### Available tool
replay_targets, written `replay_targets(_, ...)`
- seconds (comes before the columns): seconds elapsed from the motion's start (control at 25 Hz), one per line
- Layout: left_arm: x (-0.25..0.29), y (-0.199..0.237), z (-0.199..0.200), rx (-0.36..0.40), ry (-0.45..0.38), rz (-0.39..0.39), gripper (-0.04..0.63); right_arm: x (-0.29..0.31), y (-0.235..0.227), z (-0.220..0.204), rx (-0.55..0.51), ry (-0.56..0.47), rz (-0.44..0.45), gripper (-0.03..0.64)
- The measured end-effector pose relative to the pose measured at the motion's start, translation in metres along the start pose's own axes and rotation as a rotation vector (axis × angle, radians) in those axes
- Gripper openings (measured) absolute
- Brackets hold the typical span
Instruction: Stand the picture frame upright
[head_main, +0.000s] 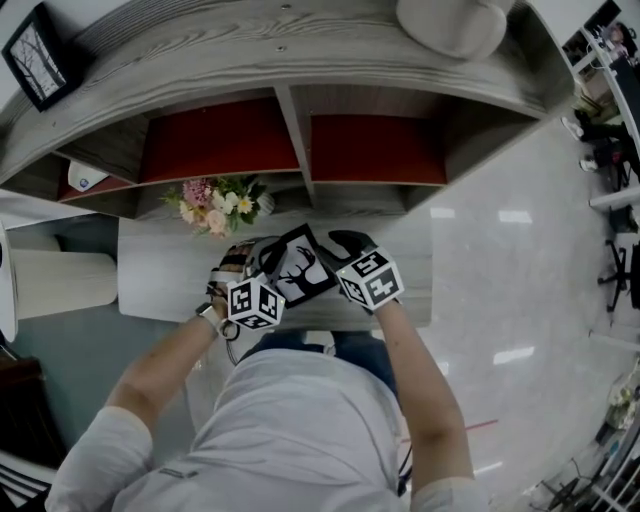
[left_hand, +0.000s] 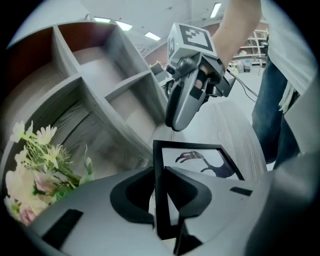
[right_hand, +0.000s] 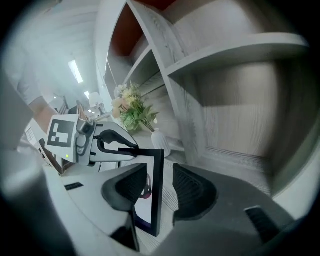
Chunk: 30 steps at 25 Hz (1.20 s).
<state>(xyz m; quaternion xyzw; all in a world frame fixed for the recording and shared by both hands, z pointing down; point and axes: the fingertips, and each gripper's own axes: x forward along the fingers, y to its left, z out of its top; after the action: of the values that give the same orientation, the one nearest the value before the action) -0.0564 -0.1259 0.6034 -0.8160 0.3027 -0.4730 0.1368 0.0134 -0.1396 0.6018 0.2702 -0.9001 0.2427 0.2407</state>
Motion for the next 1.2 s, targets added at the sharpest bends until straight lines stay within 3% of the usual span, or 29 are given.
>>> replay_targets(0.32, -0.004, -0.006, 0.015, 0.129, -0.045, 0.035, 0.072, 0.027, 0.005, -0.022, -0.014, 0.084, 0.078, 0.219)
replay_targets(0.44, -0.005, -0.01, 0.018, 0.189, -0.059, 0.041, 0.072, 0.032, 0.006, -0.025, -0.027, 0.094, 0.095, 0.219)
replay_targets(0.6, -0.005, -0.008, 0.021, 0.204, -0.07, 0.061, 0.072, 0.033, 0.007, -0.023, -0.022, 0.088, 0.116, 0.217)
replay_targets(0.76, -0.007, -0.006, 0.027, 0.24, -0.095, 0.082, 0.072, 0.03, 0.011, -0.021, -0.033, 0.083, 0.16, 0.169)
replay_targets(0.96, -0.005, -0.004, 0.033, 0.239, -0.107, 0.097, 0.072, 0.023, 0.009, -0.019, -0.027, 0.061, 0.152, 0.149)
replay_targets(1.2, -0.012, 0.012, 0.039, 0.151, -0.143, 0.148, 0.078, 0.006, -0.008, -0.016, 0.01, -0.023, 0.077, 0.123)
